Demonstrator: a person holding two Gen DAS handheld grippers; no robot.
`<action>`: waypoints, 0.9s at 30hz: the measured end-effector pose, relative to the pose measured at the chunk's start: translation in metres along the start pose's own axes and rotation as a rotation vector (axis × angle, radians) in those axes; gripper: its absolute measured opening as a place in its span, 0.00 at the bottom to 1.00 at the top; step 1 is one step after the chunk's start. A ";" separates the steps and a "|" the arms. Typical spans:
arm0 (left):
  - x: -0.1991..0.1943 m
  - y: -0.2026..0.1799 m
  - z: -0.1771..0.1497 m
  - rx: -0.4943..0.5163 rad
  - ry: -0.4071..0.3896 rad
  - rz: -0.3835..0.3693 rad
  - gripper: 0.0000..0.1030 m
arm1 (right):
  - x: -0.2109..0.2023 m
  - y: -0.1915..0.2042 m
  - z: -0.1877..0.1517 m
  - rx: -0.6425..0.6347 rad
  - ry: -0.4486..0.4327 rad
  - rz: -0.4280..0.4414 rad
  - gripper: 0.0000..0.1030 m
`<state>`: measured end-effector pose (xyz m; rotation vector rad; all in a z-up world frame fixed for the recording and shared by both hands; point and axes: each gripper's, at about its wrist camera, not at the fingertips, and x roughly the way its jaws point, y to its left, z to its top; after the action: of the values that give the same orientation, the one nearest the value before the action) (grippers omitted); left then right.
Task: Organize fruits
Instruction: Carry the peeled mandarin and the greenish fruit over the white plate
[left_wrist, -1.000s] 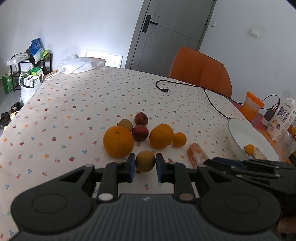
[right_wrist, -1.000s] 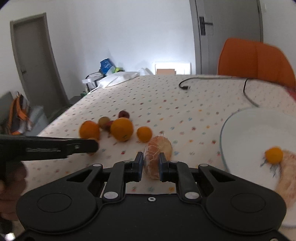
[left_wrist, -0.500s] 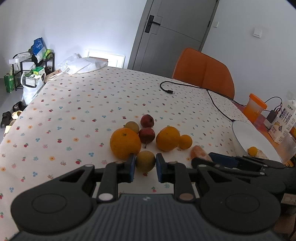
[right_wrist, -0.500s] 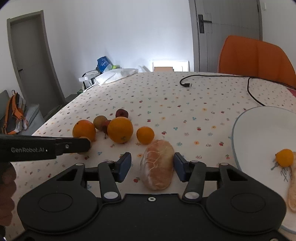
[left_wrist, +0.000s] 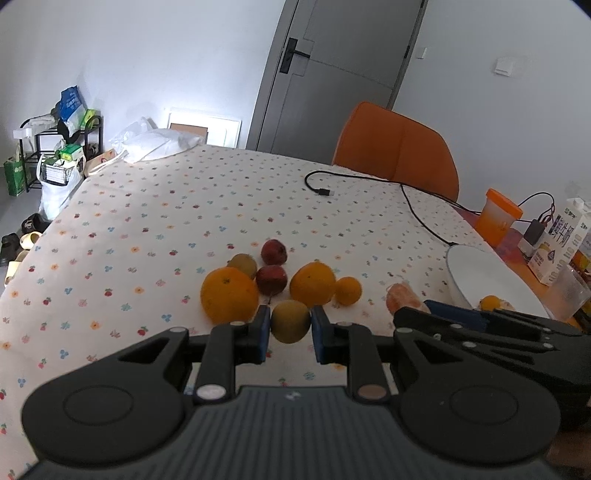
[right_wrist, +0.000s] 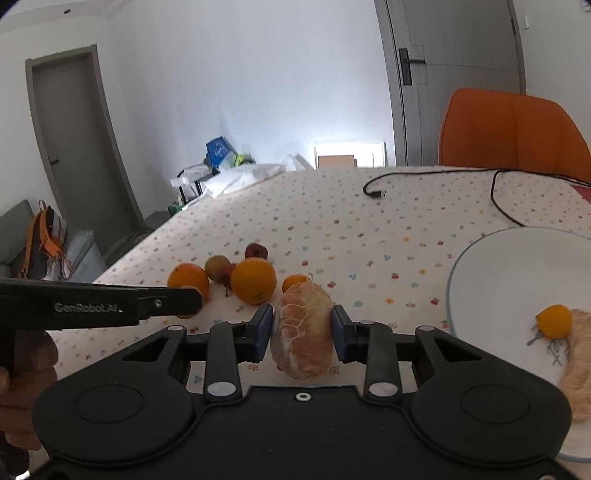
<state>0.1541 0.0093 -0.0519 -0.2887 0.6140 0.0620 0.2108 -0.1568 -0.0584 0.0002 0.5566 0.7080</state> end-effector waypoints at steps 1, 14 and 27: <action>-0.001 -0.003 0.001 0.004 -0.003 -0.003 0.21 | -0.004 0.000 0.001 0.002 -0.010 0.003 0.31; -0.006 -0.039 0.006 0.054 -0.041 -0.038 0.21 | -0.047 -0.017 0.007 0.022 -0.108 -0.006 0.31; -0.002 -0.084 0.011 0.119 -0.062 -0.086 0.21 | -0.083 -0.050 0.001 0.068 -0.173 -0.066 0.31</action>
<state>0.1707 -0.0678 -0.0214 -0.1971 0.5411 -0.0482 0.1906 -0.2461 -0.0261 0.1053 0.4128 0.6175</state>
